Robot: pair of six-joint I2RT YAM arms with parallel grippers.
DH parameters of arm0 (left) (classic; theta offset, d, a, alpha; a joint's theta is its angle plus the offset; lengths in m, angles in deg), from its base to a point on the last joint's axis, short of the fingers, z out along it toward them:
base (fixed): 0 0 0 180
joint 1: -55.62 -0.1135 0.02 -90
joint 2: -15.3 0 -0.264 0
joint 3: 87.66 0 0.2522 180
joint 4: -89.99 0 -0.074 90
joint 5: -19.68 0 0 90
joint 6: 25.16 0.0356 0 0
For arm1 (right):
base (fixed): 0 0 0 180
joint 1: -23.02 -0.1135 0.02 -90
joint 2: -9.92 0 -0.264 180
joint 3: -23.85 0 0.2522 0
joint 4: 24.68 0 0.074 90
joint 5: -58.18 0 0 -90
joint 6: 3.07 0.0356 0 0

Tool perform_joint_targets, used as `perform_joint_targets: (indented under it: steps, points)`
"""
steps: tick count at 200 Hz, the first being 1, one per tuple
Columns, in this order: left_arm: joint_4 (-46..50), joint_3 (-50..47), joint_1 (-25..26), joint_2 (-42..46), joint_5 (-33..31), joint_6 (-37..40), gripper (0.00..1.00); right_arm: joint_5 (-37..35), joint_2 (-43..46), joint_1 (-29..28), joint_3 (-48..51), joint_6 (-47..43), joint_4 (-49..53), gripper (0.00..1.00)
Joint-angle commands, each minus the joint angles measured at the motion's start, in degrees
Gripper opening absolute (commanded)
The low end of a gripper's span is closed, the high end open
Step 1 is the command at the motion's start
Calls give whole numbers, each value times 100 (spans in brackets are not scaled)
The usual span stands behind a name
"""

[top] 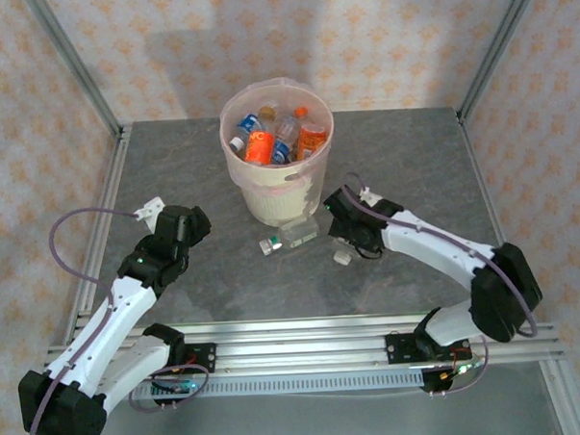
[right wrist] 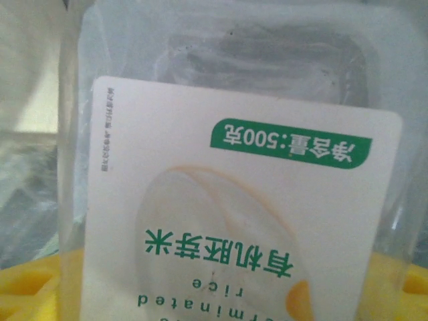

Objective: Put the plastic bottles in the bin

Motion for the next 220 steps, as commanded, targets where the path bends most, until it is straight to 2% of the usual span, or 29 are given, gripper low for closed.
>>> perform_joint_targets:
  steps: [1,27,61,89,142,220]
  points:
    - [85,155,-67,49,-208,21,100,-623,495,39,-651,-228,933,63]
    - [23,158,-65,17,-209,39,100,-729,742,39,-1581,-644,1378,63]
    - [-38,191,-69,-125,-155,48,100,-696,523,39,-2997,-1323,1619,63]
    - [-91,204,-65,-176,-107,56,100,-597,70,39,-4115,-1773,1626,63]
    - [-140,251,-65,-214,-50,83,100,202,-1278,39,-6020,-2250,1535,63]
    - [-267,252,-65,-416,75,56,100,709,-2621,4,-7435,-2205,1475,63]
